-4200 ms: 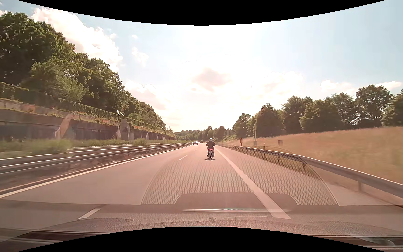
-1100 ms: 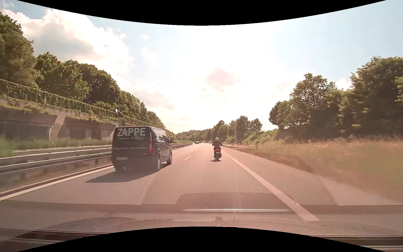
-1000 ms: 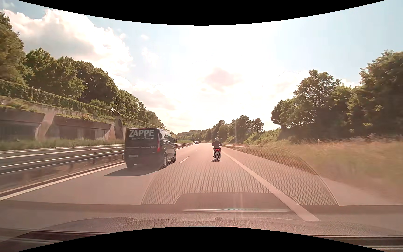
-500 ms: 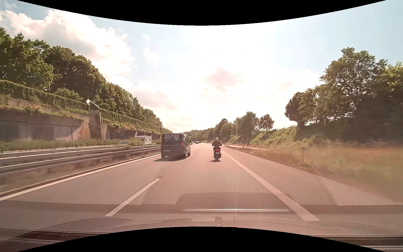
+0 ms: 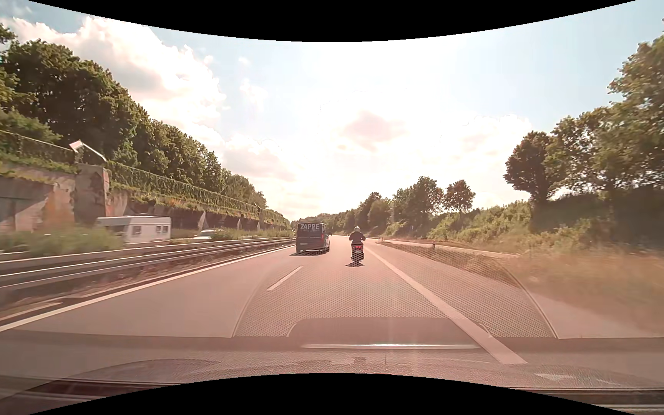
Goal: Follow the waypoints while adhering to traffic rules and regulations
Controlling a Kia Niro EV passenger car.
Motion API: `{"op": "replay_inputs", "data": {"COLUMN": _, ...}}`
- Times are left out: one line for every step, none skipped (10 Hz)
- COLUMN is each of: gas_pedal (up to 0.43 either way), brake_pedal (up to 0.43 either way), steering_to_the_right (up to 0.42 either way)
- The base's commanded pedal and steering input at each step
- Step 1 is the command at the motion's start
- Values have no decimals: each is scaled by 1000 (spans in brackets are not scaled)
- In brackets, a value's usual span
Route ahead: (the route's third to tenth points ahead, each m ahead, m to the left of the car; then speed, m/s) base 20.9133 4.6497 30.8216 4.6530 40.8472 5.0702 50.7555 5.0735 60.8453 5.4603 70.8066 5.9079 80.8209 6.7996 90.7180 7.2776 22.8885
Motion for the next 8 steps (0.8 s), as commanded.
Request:
{"op": "replay_inputs", "data": {"gas_pedal": 228, "brake_pedal": 12, "steering_to_the_right": -4}}
{"op": "replay_inputs", "data": {"gas_pedal": 228, "brake_pedal": 12, "steering_to_the_right": -4}}
{"op": "replay_inputs", "data": {"gas_pedal": 228, "brake_pedal": 12, "steering_to_the_right": -4}}
{"op": "replay_inputs", "data": {"gas_pedal": 228, "brake_pedal": 12, "steering_to_the_right": -3}}
{"op": "replay_inputs", "data": {"gas_pedal": 228, "brake_pedal": 12, "steering_to_the_right": -3}}
{"op": "replay_inputs", "data": {"gas_pedal": 228, "brake_pedal": 12, "steering_to_the_right": -2}}
{"op": "replay_inputs", "data": {"gas_pedal": 228, "brake_pedal": 12, "steering_to_the_right": -1}}
{"op": "replay_inputs", "data": {"gas_pedal": 228, "brake_pedal": 12, "steering_to_the_right": -1}}
